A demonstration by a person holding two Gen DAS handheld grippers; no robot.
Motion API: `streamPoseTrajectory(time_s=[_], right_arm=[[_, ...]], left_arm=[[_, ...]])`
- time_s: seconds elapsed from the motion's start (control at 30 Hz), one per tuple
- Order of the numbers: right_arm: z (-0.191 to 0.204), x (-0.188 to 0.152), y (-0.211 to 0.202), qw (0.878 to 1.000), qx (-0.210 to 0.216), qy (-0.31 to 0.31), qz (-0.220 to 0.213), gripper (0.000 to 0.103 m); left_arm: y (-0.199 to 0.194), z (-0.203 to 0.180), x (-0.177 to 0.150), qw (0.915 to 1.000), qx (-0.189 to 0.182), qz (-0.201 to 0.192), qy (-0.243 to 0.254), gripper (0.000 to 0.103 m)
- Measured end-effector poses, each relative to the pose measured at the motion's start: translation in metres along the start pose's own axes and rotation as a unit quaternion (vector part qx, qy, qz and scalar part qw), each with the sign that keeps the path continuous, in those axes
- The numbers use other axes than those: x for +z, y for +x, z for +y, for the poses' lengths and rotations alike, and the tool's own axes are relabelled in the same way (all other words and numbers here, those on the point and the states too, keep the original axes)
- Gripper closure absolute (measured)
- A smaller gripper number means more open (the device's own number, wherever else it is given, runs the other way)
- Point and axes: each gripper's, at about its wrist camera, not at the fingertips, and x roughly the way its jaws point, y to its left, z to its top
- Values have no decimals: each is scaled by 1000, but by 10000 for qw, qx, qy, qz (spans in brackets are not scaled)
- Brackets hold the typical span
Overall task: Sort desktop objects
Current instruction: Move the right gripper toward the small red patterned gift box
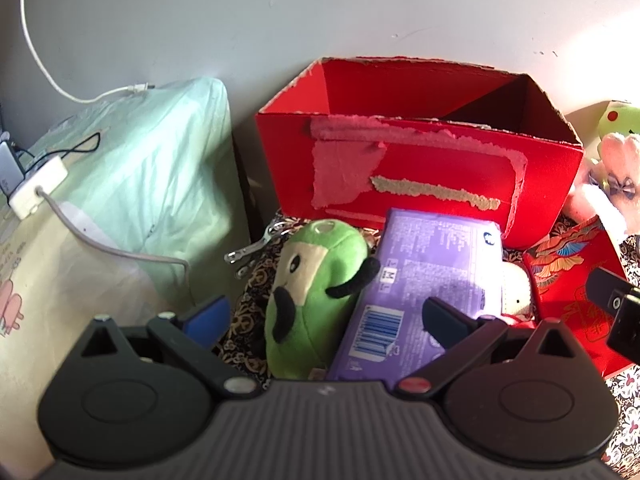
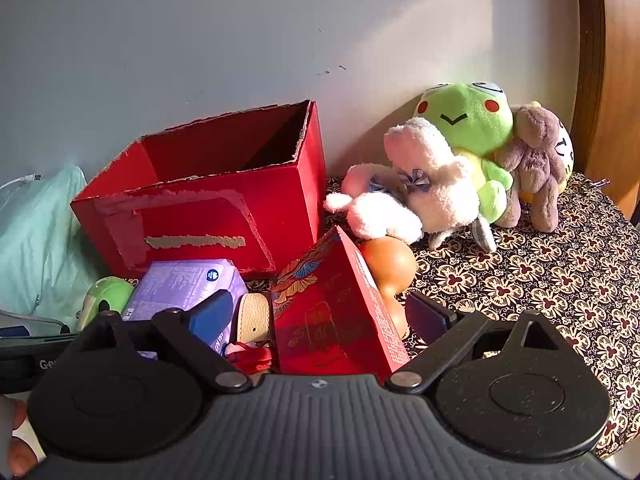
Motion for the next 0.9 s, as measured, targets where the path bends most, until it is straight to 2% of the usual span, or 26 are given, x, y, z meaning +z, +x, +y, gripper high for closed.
streamPoseTrajectory(time_s=[0.9], right_arm=[[-8, -1, 8, 10000, 37, -45, 1, 9]], left_arm=[[5, -13, -2, 9999, 34, 8, 108, 1]])
